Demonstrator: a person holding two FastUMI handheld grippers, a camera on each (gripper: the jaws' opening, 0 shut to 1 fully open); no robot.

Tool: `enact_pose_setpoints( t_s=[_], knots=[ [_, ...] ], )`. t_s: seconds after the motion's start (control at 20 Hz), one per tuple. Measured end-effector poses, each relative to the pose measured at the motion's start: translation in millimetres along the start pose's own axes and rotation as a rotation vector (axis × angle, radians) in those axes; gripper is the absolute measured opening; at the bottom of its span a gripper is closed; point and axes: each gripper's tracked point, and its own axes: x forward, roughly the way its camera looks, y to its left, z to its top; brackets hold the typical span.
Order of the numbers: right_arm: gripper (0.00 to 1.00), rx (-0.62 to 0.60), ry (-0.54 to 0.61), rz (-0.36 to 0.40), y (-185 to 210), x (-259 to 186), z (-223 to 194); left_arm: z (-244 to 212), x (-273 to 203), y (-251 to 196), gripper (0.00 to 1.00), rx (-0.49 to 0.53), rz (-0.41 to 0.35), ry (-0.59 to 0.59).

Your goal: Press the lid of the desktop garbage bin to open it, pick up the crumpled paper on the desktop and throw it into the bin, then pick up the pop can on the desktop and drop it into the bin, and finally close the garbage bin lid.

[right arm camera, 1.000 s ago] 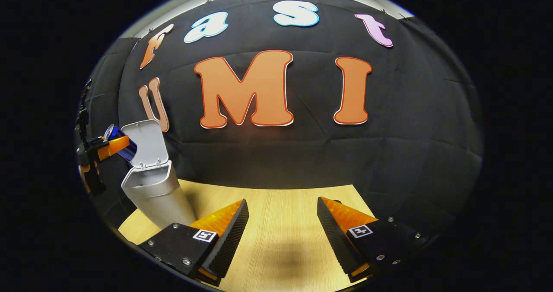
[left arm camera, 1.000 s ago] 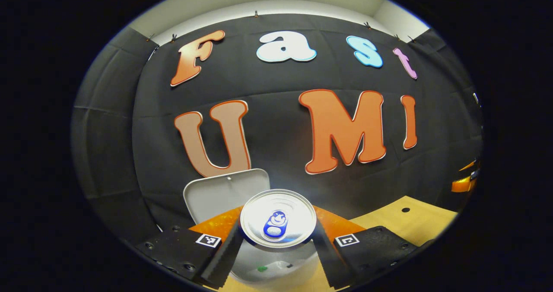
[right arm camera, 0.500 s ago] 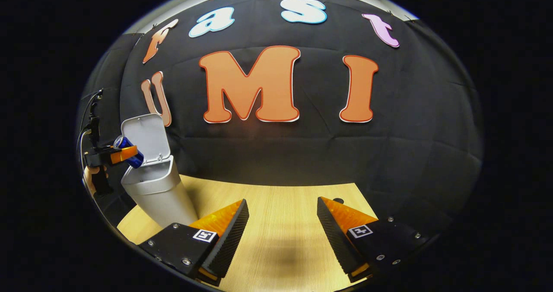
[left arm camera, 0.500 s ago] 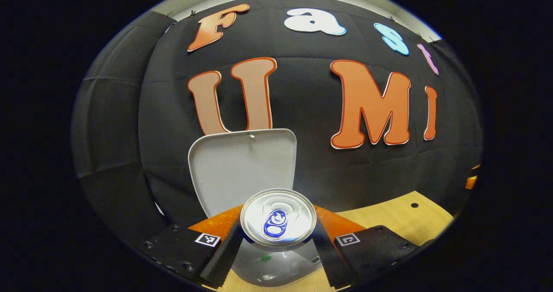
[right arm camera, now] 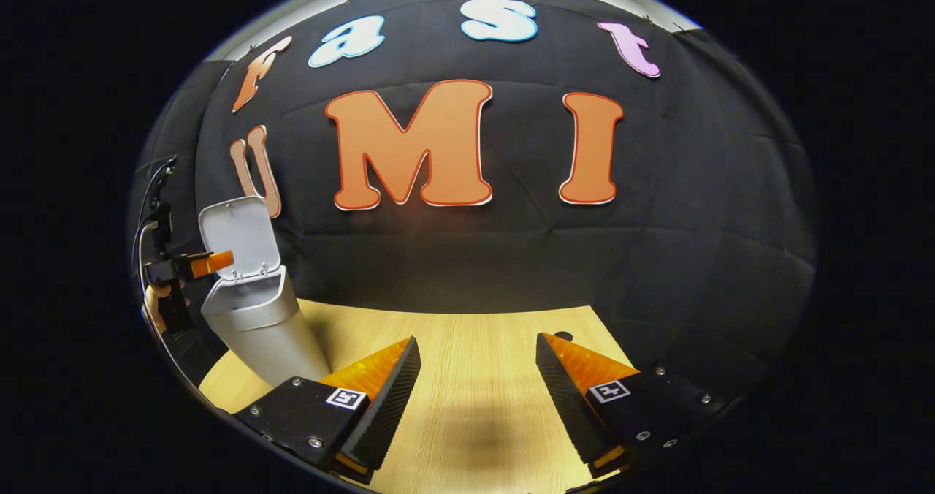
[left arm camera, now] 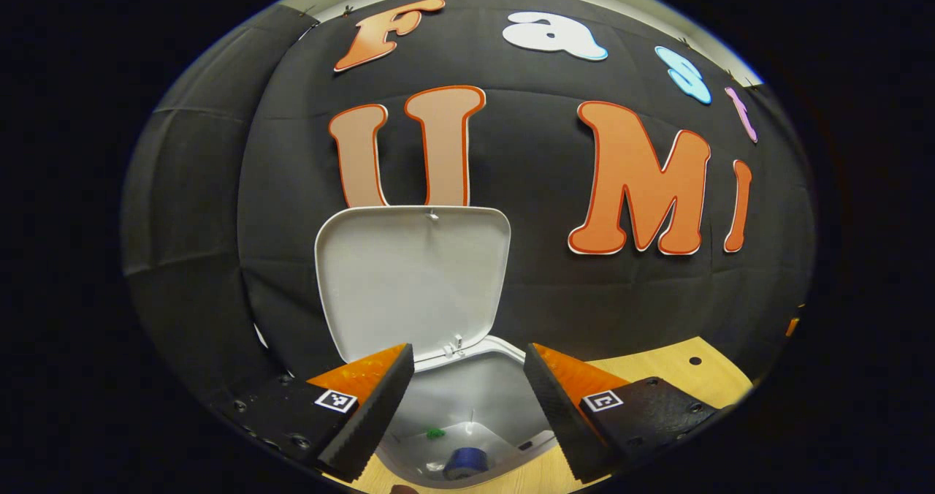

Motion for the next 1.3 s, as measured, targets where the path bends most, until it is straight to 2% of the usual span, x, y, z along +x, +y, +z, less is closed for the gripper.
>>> enact_pose_setpoints(
  t_s=[0.2,0.35,0.4,0.7,0.9,1.3],
  knots=[
    [0.94,0.008,-0.007,-0.044,9.1,-1.7,-5.1,2.9,0.3,1.2,0.95,0.004,-0.022,-0.009],
    [0.95,0.035,-0.023,-0.068,24.6,-0.5,-6.4,-1.0,2.6,-4.1,0.98,-0.005,-0.07,-0.004],
    [0.95,0.042,-0.028,-0.075,30.1,0.7,-6.7,-3.3,5.1,-5.6,0.96,-0.008,-0.087,0.001],
    [0.95,0.067,-0.044,-0.087,54.1,-5.9,-3.5,15.9,2.1,4.4,0.95,-0.017,-0.138,0.005],
    [0.95,0.076,-0.044,-0.088,56.7,-7.3,-5.0,57.2,-6.3,11.5,0.96,-0.025,-0.156,-0.008],
    [0.95,0.09,-0.03,-0.022,51.8,-0.2,-5.2,160.4,-12.9,30.8,0.95,-0.039,-0.089,-0.041]
  ],
)
